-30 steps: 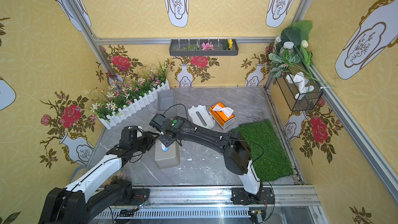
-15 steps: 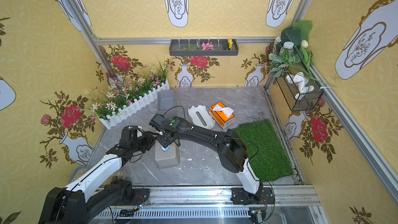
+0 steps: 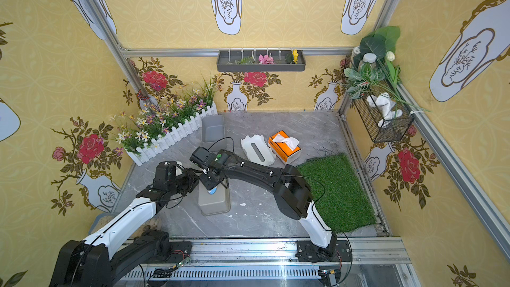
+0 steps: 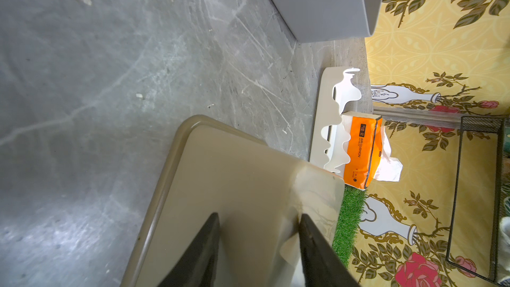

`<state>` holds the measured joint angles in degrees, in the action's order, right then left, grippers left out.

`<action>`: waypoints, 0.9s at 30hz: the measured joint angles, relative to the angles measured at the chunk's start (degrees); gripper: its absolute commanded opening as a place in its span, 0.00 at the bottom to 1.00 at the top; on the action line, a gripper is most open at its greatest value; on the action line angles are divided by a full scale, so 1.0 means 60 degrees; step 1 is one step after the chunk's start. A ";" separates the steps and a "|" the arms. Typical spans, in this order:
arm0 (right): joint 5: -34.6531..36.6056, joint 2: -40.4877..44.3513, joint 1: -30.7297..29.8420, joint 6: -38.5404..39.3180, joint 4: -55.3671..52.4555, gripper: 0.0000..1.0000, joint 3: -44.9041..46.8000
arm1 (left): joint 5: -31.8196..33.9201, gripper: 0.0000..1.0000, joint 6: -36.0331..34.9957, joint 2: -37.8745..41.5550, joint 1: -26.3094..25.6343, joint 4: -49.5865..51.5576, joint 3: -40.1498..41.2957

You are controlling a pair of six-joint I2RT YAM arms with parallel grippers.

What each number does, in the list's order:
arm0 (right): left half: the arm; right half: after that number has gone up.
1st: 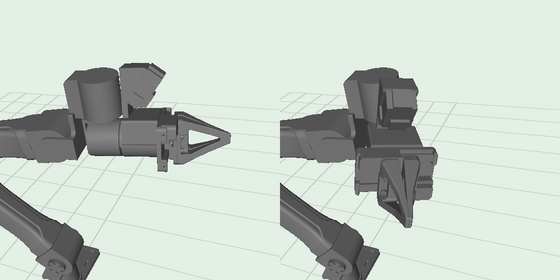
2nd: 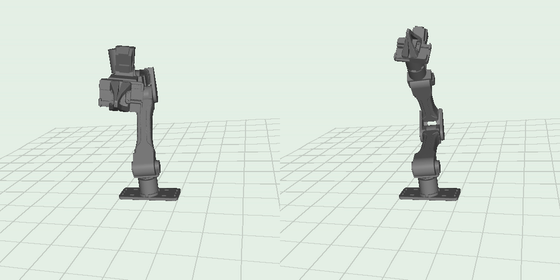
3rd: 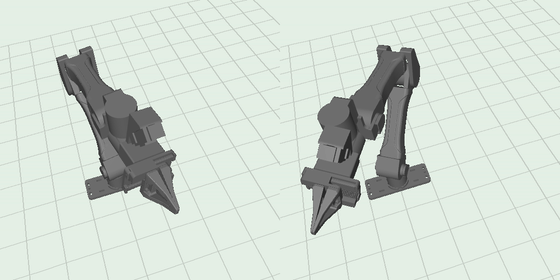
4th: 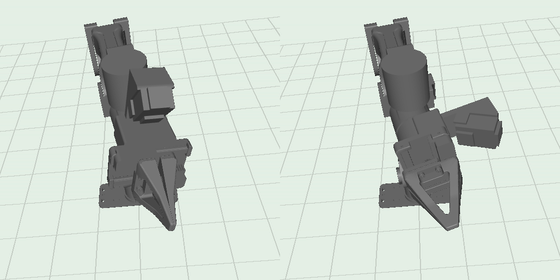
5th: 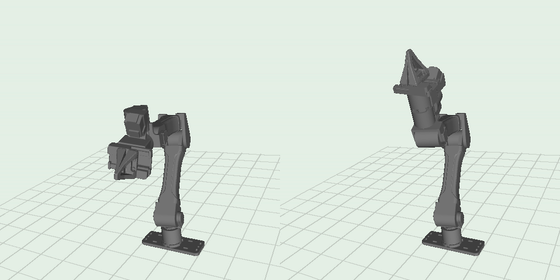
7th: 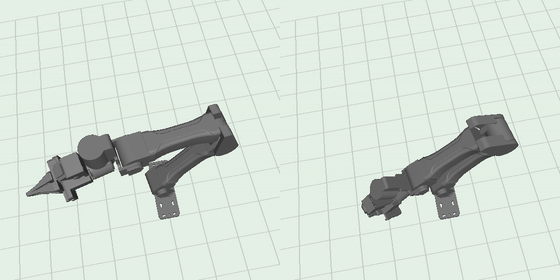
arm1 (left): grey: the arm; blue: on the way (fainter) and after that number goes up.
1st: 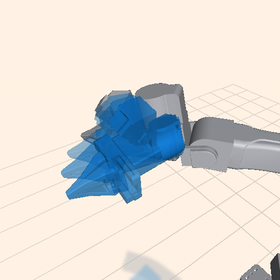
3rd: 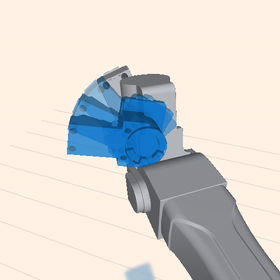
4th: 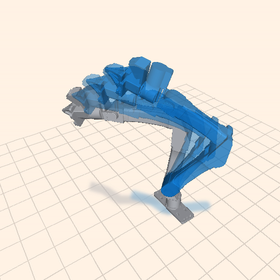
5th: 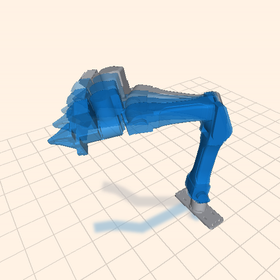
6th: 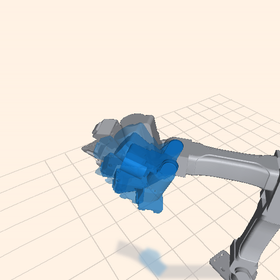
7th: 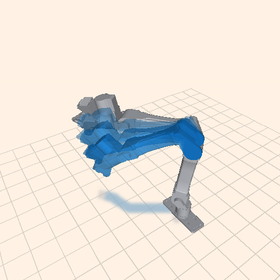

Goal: Put the tissue paper into the tissue box
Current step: Pull the paper towel from the tissue box.

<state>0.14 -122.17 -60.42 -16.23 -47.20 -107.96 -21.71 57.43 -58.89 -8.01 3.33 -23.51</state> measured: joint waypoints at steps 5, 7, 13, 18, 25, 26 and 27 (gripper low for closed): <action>0.0233 0.0219 -0.0168 -0.0007 0.0073 0.00 0.0058 | 0.0055 0.48 0.0000 0.0018 -0.0033 -0.0011 0.0015; 0.0321 0.0368 -0.0277 0.0000 0.0113 0.00 0.0073 | 0.0084 0.48 0.0007 0.0018 -0.0044 -0.0018 0.0018; 0.0597 0.0433 -0.0634 0.0000 0.0029 0.00 0.0022 | 0.0197 0.48 0.0080 0.0025 -0.0117 -0.0051 0.0047; 0.0780 0.0437 -0.0871 -0.0026 -0.0208 0.00 -0.0036 | 0.0266 0.48 0.0142 0.0015 -0.0164 -0.0073 0.0055; 0.1031 0.0685 -0.0962 -0.0117 -0.0459 0.00 -0.0033 | 0.0306 0.48 0.0186 -0.0051 -0.0204 -0.0189 0.0055; 0.1089 0.0714 -0.0965 -0.0149 -0.0503 0.00 -0.0036 | 0.0306 0.48 0.0200 -0.0047 -0.0211 -0.0204 0.0062; 0.1173 0.0732 -0.0969 -0.0149 -0.0583 0.00 -0.0051 | 0.0310 0.48 0.0208 -0.0047 -0.0215 -0.0204 0.0062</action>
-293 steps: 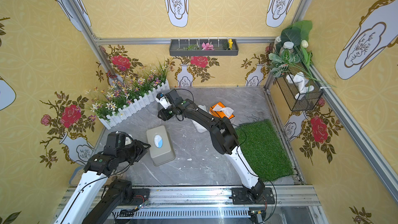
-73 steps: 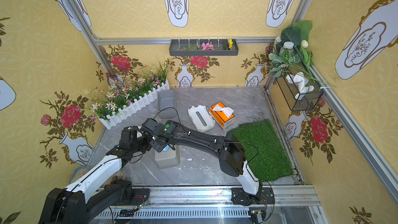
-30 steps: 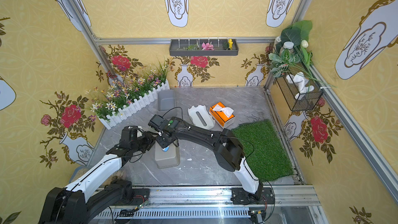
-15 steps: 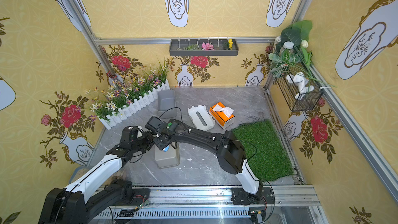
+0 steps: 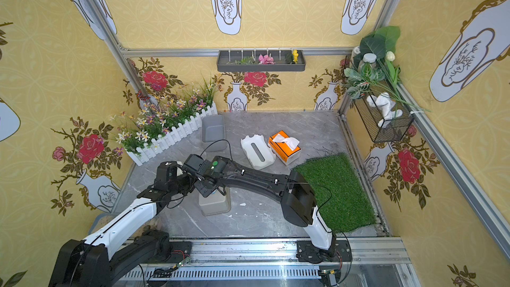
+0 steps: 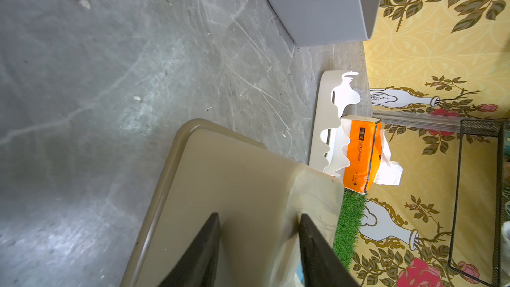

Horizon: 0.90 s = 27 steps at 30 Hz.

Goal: Put the tissue paper into the tissue box
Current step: Pull the paper towel from the tissue box, then move the tissue box to the center of the board.

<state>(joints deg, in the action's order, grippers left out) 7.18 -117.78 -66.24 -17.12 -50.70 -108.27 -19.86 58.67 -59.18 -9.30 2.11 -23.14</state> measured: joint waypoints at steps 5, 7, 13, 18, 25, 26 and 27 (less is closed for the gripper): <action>0.0251 0.0018 -0.0004 -0.0080 -0.0175 0.00 -0.0047 | 0.0004 0.48 0.0004 -0.0022 -0.0004 -0.0011 0.0000; 0.0353 0.0066 -0.0004 -0.0098 -0.0229 0.01 -0.0095 | -0.0011 0.48 0.0004 -0.0058 -0.0007 -0.0051 -0.0004; 0.0408 0.0175 0.0000 -0.0124 -0.0313 0.45 -0.0095 | -0.0015 0.48 0.0007 -0.0098 -0.0018 -0.0025 -0.0055; 0.0375 0.0386 0.0040 -0.0066 -0.0138 0.59 0.0157 | -0.0011 0.48 0.0004 -0.0106 -0.0018 0.0069 -0.0138; 0.0346 0.1461 0.0517 0.0106 0.0714 0.62 0.0863 | 0.0189 0.49 -0.0109 0.0015 -0.0025 0.0874 -0.0561; 0.0331 0.1749 0.0747 0.0044 0.0918 0.62 0.1180 | 0.0313 0.49 -0.0175 0.0095 -0.0025 0.1169 -0.0699; 0.0295 0.2084 0.1078 -0.0073 0.1162 0.62 0.1610 | 0.0419 0.50 -0.0262 0.0215 -0.0025 0.1475 -0.0871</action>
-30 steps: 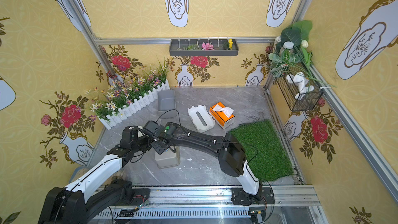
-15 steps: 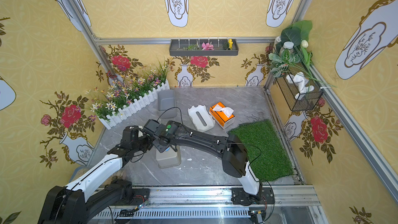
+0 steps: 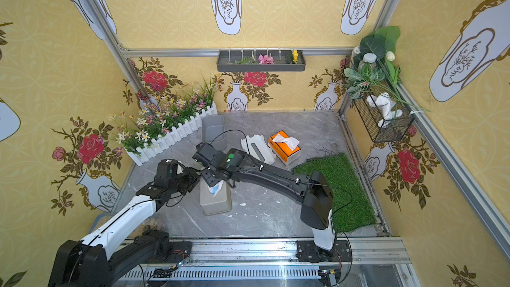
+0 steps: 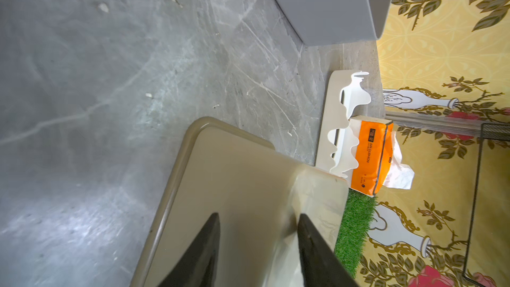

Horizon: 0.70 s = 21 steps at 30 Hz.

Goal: Put the tissue paper into the tissue box
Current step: Move the tissue box to the center of the board.

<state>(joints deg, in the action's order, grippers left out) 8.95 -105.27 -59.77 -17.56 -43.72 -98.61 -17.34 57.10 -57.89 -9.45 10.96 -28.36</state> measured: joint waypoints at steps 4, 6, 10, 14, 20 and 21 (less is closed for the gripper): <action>-0.0397 0.1067 0.1636 -0.0627 0.1035 0.60 0.2087 | 0.0368 0.54 -0.0386 0.0568 0.0004 0.1060 -0.0900; -0.0805 0.1096 0.2171 -0.0892 0.1377 0.59 0.2809 | 0.0623 0.55 -0.0594 0.0794 0.0011 0.1534 -0.1341; -0.1770 0.0397 0.2390 -0.1107 0.1876 0.56 0.3177 | 0.1155 0.55 -0.0987 0.1089 0.0036 0.2503 -0.2218; -0.2186 -0.0535 0.2007 -0.1049 0.2025 0.55 0.2761 | 0.1508 0.56 -0.1260 0.1257 0.0047 0.3275 -0.3005; -0.2765 -0.1472 0.1271 -0.1089 0.2036 0.48 0.2463 | 0.1821 0.56 -0.1555 0.1322 0.0047 0.4084 -0.4142; -0.2889 -0.1606 0.1126 -0.1151 0.2091 0.46 0.2379 | 0.1854 0.56 -0.1592 0.1253 0.0047 0.4182 -0.4353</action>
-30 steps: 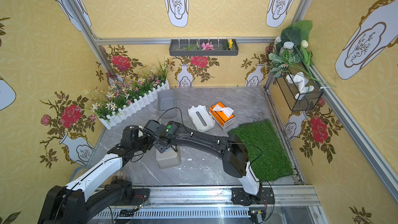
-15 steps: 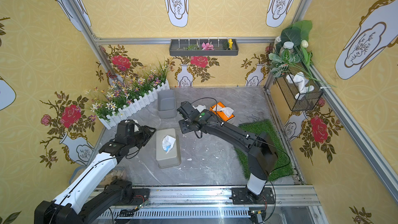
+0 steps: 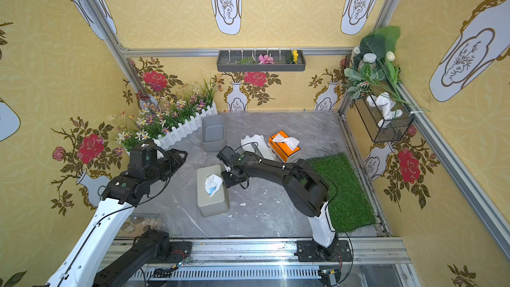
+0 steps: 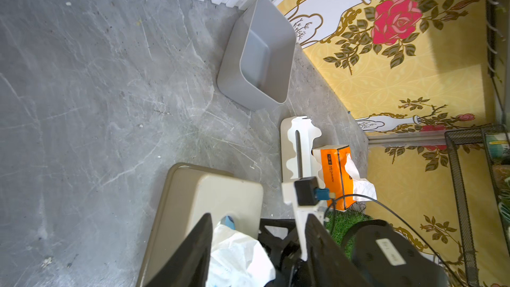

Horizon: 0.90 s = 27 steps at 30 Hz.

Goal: Put the tissue paper into the tissue box
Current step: Move the tissue box to the center of the board, then adjust the tissue box at the center of the board.

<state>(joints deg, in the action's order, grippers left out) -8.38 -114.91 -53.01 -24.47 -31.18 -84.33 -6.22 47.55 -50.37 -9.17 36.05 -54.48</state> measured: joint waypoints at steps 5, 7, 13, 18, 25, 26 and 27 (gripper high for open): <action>-0.0667 -0.0750 -0.0506 -0.0412 0.0262 0.40 -0.0543 | 0.0084 0.57 -0.0412 -0.0867 0.0000 0.0076 -0.1060; -0.0783 -0.0987 -0.0510 -0.0525 0.0299 0.37 -0.0812 | 0.0076 0.57 -0.0565 -0.1304 0.0000 0.0055 -0.1446; -0.1275 -0.1752 -0.0568 -0.1020 0.0739 0.36 -0.1639 | -0.0284 0.59 -0.0641 -0.2579 0.0423 -0.0539 -0.2251; -0.1373 -0.1071 -0.0423 -0.1228 0.1093 0.38 -0.0546 | -0.0903 0.59 -0.0317 -0.3435 0.0707 -0.1126 -0.2637; -0.0831 0.0703 -0.0361 -0.0583 0.0954 0.34 0.1741 | -0.1446 0.60 -0.0120 -0.4798 0.0605 -0.1362 -0.3158; -0.0860 0.0761 -0.0616 -0.0317 0.0962 0.33 0.1898 | -0.1468 0.61 -0.0109 -0.5045 0.0590 -0.1362 -0.3297; -0.0922 0.0769 -0.0845 -0.0106 0.0984 0.33 0.1963 | -0.1501 0.62 -0.0047 -0.5257 0.0583 -0.1373 -0.3413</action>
<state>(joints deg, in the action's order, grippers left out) -13.91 -110.30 -58.08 -25.10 -25.28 -72.55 -15.22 47.27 -81.91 -5.67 27.81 -74.96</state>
